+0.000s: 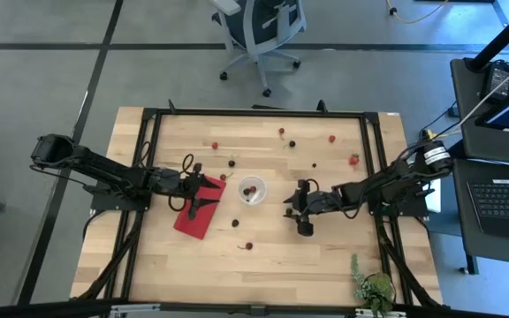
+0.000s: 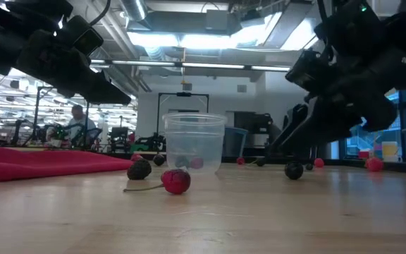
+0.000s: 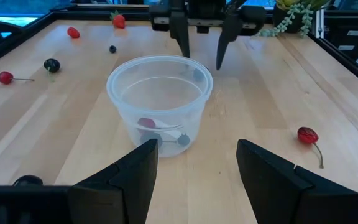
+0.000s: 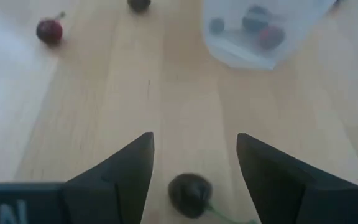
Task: Pick and placing Produce into tupperware
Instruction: Put the black cherries into the transparent bin
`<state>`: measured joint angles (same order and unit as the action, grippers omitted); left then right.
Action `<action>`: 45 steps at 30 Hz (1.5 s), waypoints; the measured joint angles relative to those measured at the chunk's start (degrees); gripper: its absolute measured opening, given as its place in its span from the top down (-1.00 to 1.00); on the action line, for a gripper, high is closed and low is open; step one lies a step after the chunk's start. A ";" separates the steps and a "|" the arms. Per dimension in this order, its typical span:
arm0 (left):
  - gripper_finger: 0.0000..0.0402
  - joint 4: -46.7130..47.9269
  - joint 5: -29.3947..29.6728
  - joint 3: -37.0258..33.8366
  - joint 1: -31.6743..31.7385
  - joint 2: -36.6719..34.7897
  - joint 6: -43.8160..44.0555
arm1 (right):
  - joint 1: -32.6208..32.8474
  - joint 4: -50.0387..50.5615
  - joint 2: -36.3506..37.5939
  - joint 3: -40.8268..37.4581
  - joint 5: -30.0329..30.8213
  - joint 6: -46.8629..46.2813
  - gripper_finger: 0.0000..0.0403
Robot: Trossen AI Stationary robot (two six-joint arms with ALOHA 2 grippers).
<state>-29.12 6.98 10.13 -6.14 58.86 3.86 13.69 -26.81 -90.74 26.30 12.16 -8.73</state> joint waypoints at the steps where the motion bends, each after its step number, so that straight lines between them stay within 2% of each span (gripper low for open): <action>1: -0.05 0.03 0.00 0.00 -0.01 -0.01 0.00 | 0.02 -0.05 -0.72 0.00 -0.05 -0.01 -0.15; 9: -0.05 0.02 0.00 0.00 -0.01 0.01 0.00 | -0.01 -0.86 -6.25 0.07 0.14 -1.94 -0.15; 14: -0.05 0.02 0.00 0.00 -0.01 0.00 0.00 | 0.02 0.38 -7.16 0.26 0.46 -4.30 -0.14; 25: -0.05 0.07 0.00 0.00 0.01 0.01 0.00 | -0.02 3.30 -6.81 0.37 0.37 -4.81 0.12; 36: -0.05 0.07 0.00 0.00 0.01 -0.01 0.00 | -0.02 3.14 -6.79 0.24 0.21 -5.97 0.18; 42: -0.05 0.09 0.00 0.00 0.01 0.01 0.00 | -0.09 3.56 -5.03 -0.03 0.02 -6.07 0.40; 45: -0.05 0.07 0.00 0.00 0.01 0.01 0.00 | -0.03 4.64 -3.26 -0.27 -0.46 -5.97 0.43</action>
<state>-29.05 6.98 10.13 -6.13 58.87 3.86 13.66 -22.18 -94.01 26.04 11.70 -14.70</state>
